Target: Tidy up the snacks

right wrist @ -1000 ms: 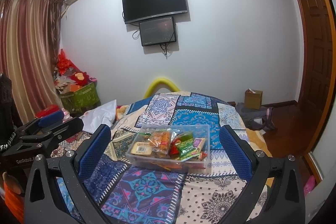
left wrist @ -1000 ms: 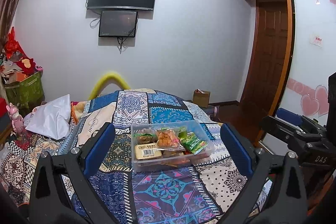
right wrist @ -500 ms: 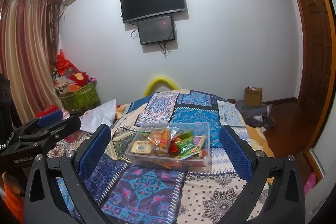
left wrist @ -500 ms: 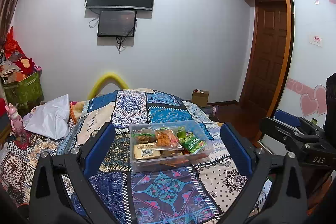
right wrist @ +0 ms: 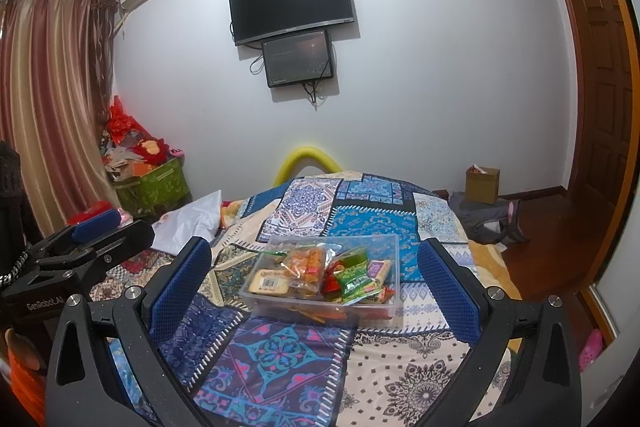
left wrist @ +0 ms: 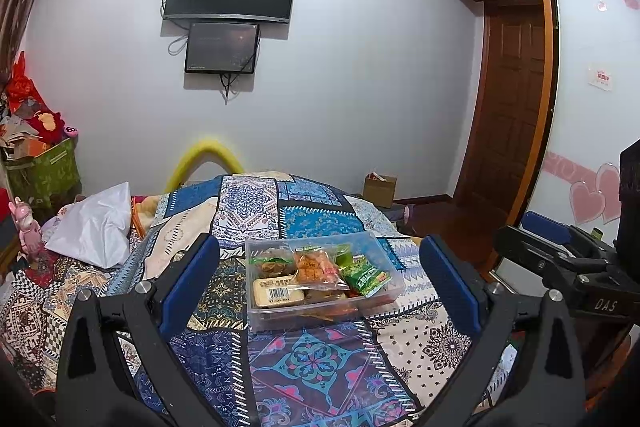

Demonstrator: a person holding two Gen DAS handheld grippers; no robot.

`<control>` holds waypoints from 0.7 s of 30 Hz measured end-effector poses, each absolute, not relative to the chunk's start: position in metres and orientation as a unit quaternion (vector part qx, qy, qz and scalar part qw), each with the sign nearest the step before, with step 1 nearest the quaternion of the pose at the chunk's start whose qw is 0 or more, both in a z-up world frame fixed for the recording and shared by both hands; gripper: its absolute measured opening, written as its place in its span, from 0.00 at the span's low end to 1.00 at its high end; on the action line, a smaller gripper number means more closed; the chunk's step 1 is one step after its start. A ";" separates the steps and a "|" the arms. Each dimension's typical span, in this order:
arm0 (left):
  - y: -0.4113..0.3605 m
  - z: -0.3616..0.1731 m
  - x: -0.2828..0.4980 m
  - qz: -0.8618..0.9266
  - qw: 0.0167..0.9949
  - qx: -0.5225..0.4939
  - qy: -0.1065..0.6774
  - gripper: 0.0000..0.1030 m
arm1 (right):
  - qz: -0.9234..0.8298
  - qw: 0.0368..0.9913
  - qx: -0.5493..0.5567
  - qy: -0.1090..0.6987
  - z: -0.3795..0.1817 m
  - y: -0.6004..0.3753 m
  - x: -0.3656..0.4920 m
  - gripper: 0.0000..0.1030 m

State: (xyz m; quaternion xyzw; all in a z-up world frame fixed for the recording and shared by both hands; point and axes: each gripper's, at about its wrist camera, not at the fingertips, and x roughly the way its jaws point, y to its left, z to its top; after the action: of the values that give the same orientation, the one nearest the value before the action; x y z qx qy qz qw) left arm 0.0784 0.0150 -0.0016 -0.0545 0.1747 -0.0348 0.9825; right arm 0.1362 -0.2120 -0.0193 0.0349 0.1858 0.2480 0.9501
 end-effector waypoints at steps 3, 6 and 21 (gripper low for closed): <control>0.016 -0.001 0.079 -0.032 0.983 -0.058 0.174 0.98 | 0.248 0.950 0.032 0.185 -0.019 -0.210 0.135 1.00; 0.016 -0.001 0.079 -0.031 0.983 -0.057 0.173 0.98 | 0.248 0.950 0.030 0.185 -0.019 -0.210 0.136 1.00; 0.010 -0.002 0.079 -0.040 0.983 -0.046 0.175 0.98 | 0.247 0.950 0.032 0.188 -0.021 -0.209 0.138 1.00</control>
State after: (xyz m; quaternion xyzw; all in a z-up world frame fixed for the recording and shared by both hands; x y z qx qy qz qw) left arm 0.0791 0.0101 -0.0016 -0.0456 0.1747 -0.0398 0.9828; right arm 0.1379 -0.2092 -0.0207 0.0316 0.1881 0.2472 0.9500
